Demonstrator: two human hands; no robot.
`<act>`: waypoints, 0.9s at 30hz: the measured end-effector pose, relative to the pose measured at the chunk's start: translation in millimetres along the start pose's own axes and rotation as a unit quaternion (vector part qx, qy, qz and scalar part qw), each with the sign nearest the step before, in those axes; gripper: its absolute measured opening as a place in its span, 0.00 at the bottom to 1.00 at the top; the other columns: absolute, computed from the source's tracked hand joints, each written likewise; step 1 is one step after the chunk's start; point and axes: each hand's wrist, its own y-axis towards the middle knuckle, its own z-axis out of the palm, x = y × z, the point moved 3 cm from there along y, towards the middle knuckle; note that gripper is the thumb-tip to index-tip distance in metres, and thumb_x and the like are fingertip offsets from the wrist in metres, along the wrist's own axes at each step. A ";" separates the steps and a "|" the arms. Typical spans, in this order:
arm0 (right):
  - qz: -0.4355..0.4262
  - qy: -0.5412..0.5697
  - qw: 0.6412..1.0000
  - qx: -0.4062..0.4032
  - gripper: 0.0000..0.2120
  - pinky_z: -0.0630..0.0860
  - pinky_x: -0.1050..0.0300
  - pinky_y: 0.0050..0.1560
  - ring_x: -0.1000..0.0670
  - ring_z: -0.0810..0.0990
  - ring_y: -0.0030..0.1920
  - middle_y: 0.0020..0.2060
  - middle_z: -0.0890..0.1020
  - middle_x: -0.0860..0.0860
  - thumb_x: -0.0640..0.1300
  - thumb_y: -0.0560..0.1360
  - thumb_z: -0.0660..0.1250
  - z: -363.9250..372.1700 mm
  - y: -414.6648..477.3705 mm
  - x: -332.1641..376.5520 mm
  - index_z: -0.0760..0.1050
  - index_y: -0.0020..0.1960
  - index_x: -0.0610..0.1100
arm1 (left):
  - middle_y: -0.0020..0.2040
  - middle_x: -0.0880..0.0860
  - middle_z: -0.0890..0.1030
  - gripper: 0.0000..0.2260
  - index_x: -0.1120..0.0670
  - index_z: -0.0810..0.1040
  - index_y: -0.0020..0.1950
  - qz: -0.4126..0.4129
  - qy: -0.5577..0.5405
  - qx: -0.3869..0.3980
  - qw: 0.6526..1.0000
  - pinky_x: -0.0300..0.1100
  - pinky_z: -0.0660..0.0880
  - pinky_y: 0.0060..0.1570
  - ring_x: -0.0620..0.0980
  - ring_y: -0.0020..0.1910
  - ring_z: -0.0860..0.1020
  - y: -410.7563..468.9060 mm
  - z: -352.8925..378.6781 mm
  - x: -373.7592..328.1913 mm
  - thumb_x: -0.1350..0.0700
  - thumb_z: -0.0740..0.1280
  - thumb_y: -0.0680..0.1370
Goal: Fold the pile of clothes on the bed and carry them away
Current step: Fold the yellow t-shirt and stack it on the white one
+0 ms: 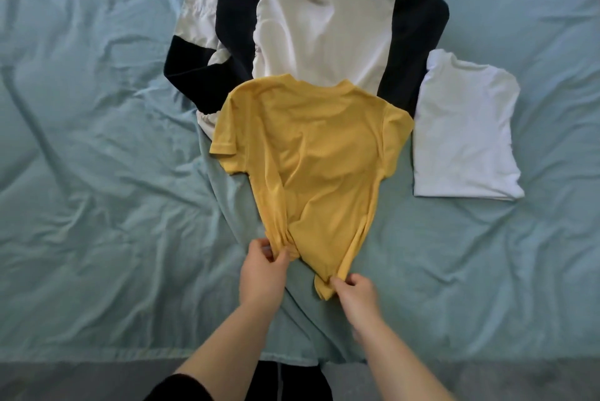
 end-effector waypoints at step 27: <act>0.035 0.209 0.976 0.057 0.05 0.76 0.52 0.48 0.49 0.78 0.44 0.42 0.81 0.45 0.42 0.78 0.67 -98.8 36.9 -46.1 0.75 0.44 0.42 | 0.52 0.51 0.83 0.12 0.54 0.79 0.59 -0.035 -0.098 0.015 0.994 0.48 0.74 0.59 0.51 0.54 0.80 -5.2 -67.8 66.4 0.53 0.69 0.78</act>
